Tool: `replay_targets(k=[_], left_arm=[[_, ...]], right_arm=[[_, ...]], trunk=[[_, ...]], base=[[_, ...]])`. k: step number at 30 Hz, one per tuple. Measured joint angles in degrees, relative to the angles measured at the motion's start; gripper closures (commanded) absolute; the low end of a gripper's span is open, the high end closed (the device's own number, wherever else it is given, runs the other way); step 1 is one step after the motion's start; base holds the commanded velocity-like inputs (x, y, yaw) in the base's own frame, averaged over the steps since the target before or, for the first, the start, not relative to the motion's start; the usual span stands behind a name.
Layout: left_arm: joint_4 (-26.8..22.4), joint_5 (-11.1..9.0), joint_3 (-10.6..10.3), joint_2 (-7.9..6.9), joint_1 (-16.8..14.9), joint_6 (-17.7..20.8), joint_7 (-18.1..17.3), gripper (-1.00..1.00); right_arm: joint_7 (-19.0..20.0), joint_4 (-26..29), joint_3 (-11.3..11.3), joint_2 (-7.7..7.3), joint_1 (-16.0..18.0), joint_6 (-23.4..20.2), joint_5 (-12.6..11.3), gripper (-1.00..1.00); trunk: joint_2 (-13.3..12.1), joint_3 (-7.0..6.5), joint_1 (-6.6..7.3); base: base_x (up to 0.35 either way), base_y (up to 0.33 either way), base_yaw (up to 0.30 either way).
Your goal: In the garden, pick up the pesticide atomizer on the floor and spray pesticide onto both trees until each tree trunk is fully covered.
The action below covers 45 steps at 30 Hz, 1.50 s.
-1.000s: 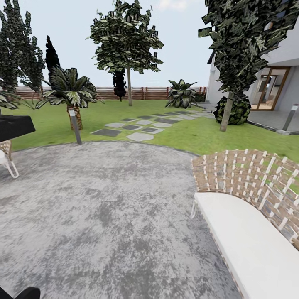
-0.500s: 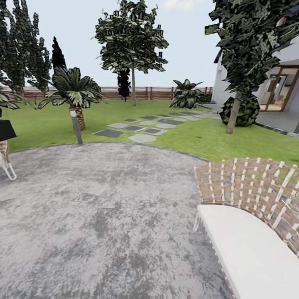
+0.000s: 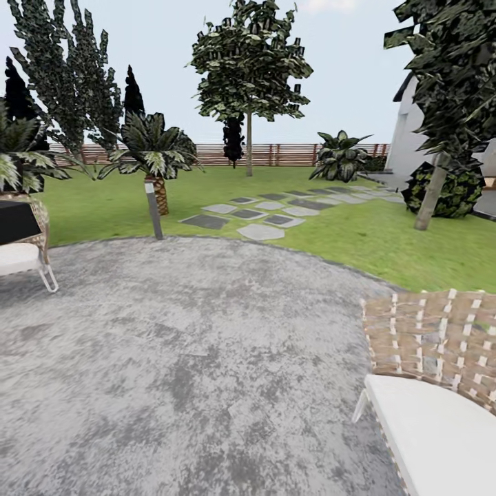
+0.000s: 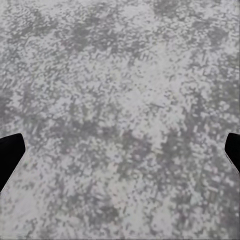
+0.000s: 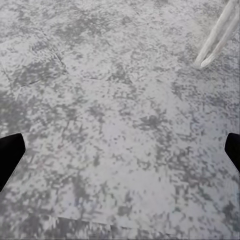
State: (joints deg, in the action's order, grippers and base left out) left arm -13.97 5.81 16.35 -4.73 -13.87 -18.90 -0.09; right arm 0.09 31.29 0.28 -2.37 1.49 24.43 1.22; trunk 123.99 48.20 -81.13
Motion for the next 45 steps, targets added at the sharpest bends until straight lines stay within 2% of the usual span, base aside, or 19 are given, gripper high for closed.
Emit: replay_targets(k=[45], left_arm=[[0.1,0.0,0.0,0.00,0.0,0.0,0.0,-1.00]], right_arm=[[0.0,0.0,0.0,0.00,0.0,0.0,0.0,-1.00]], trunk=[[0.0,0.00,0.00]], base=[[0.340,0.000,0.002]])
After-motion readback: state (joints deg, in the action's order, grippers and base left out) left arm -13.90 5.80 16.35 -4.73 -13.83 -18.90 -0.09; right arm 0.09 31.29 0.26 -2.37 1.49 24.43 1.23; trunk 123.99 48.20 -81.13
